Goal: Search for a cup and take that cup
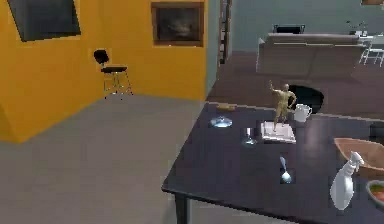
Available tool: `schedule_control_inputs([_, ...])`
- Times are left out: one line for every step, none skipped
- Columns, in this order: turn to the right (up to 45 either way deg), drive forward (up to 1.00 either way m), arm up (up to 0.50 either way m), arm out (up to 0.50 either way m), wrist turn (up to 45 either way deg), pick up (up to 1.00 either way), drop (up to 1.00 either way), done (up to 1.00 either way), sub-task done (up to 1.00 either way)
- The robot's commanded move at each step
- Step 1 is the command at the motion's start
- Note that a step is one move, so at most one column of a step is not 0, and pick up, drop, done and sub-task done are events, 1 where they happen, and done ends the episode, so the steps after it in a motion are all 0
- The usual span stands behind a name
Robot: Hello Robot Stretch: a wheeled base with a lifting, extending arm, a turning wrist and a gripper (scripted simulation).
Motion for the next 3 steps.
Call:
schedule_control_inputs([45.0, 0.00, 0.00, 0.00, 0.0, 0.00, 0.00, 0.00, 0.00])
schedule_control_inputs([39.0, 0.00, 0.00, 0.00, 0.0, 0.00, 0.00, 0.00, 0.00])
schedule_control_inputs([3.0, 0.00, 0.00, 0.00, 0.0, 0.00, 0.00, 0.00, 0.00])
